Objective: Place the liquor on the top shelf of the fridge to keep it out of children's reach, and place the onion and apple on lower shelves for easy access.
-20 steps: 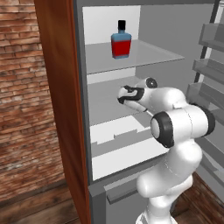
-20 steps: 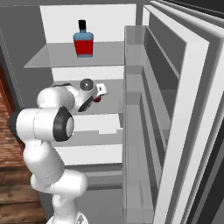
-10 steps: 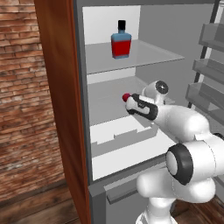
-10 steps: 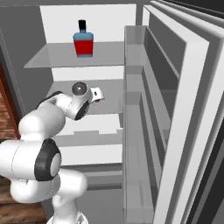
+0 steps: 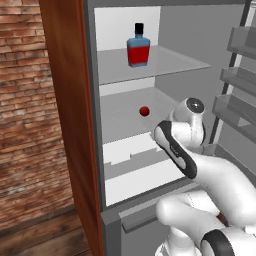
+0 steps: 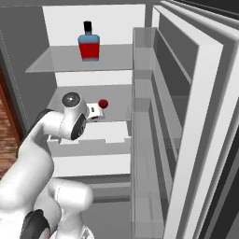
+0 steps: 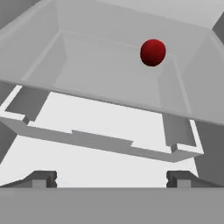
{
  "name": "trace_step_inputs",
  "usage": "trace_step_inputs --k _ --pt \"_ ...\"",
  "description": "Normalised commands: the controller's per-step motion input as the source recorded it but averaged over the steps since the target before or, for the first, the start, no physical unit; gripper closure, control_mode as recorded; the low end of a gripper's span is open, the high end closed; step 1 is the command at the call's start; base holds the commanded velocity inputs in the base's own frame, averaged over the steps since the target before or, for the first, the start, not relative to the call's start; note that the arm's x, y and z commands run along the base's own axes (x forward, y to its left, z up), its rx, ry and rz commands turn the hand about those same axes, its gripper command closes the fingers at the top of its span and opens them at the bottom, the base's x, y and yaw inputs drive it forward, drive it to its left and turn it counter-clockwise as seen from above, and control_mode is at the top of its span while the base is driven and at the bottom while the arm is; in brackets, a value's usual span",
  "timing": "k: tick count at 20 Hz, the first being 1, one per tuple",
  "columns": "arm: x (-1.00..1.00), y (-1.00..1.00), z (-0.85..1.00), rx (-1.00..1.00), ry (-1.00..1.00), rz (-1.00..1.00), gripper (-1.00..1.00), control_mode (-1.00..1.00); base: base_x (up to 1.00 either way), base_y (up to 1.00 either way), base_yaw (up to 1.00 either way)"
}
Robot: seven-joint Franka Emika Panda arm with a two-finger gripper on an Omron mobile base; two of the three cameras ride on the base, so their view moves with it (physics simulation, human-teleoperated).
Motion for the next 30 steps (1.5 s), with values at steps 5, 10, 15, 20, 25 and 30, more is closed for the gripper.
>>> trace_step_inputs --k 5,10,15,20,25,30 --pt "-1.00 0.00 0.53 0.00 0.16 0.00 -1.00 -1.00 0.00 0.00 0.00" --pt "-0.98 0.00 0.51 0.00 0.13 0.00 -1.00 -1.00 0.00 0.00 0.00" --pt "-0.87 0.00 0.38 0.00 0.11 0.00 -1.00 -1.00 0.00 0.00 0.00" --pt "-0.64 0.00 0.34 0.00 0.05 0.00 -1.00 -1.00 0.00 0.00 0.00" --pt "-0.44 0.00 0.51 0.00 0.00 0.00 -1.00 -1.00 0.00 0.00 0.00" --pt "-0.31 0.00 0.59 0.00 0.00 0.00 -1.00 -1.00 0.00 0.00 0.00"
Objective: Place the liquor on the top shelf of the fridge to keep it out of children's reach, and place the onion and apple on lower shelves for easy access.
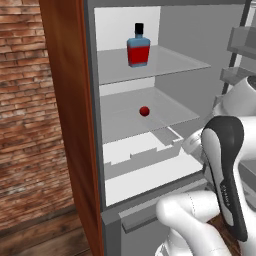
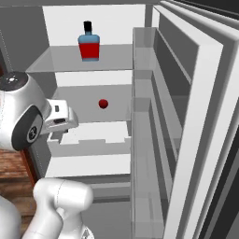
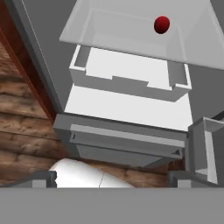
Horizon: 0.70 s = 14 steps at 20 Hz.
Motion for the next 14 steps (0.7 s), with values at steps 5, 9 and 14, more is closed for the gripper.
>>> trace_step_inputs --k 5,9,14 --pt "-0.13 0.00 0.22 0.00 0.00 0.00 -1.00 1.00 -0.21 0.00 0.00" --pt "0.00 0.00 0.00 0.00 0.00 0.00 -1.00 1.00 -0.51 0.05 0.00" --pt "0.00 0.00 0.00 0.00 0.00 0.00 -1.00 1.00 -0.90 0.02 0.07"
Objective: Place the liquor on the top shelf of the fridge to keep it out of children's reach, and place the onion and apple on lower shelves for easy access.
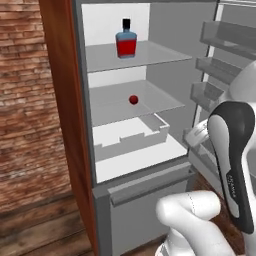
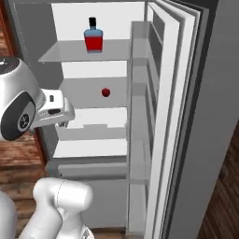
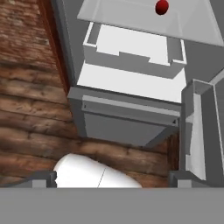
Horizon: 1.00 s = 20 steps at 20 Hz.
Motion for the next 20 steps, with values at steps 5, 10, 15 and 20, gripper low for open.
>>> trace_step_inputs --k 5,10,15,20 --pt "0.00 0.00 0.00 0.00 0.00 0.00 -1.00 1.00 -0.96 0.00 0.31" --pt "0.00 0.00 0.00 0.00 0.00 0.00 -1.00 1.00 -0.62 0.10 0.67" --pt "0.00 0.00 0.00 0.00 0.00 0.00 -1.00 1.00 -0.35 0.09 0.89" --pt "0.00 0.00 0.00 0.00 0.00 0.00 -1.00 1.00 -0.39 0.14 0.95"
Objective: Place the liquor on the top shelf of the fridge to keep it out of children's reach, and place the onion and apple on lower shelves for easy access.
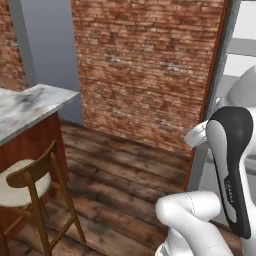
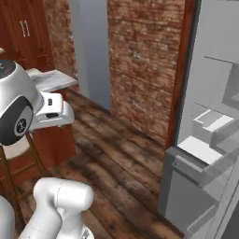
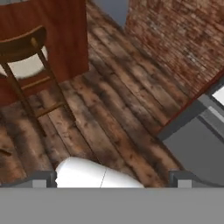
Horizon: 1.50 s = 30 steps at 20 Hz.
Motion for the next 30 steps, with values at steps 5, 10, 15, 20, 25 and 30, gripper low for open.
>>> trace_step_inputs --k 5,10,15,20,25,30 --pt "0.00 0.00 0.00 0.00 0.00 0.00 -1.00 1.00 -0.52 0.22 0.97" --pt "0.00 0.00 0.00 0.00 0.00 0.00 -1.00 1.00 -0.34 0.46 0.86" --pt "0.00 0.00 0.00 0.00 0.00 0.00 -1.00 1.00 -0.03 0.90 0.60" --pt "0.00 0.00 0.00 0.00 0.00 0.00 -1.00 1.00 0.11 1.00 0.34" --pt "0.00 0.00 0.00 0.00 0.00 0.00 -1.00 1.00 0.28 0.94 0.04" --pt "0.00 0.00 0.00 0.00 0.00 0.00 -1.00 1.00 0.39 0.83 -0.13"
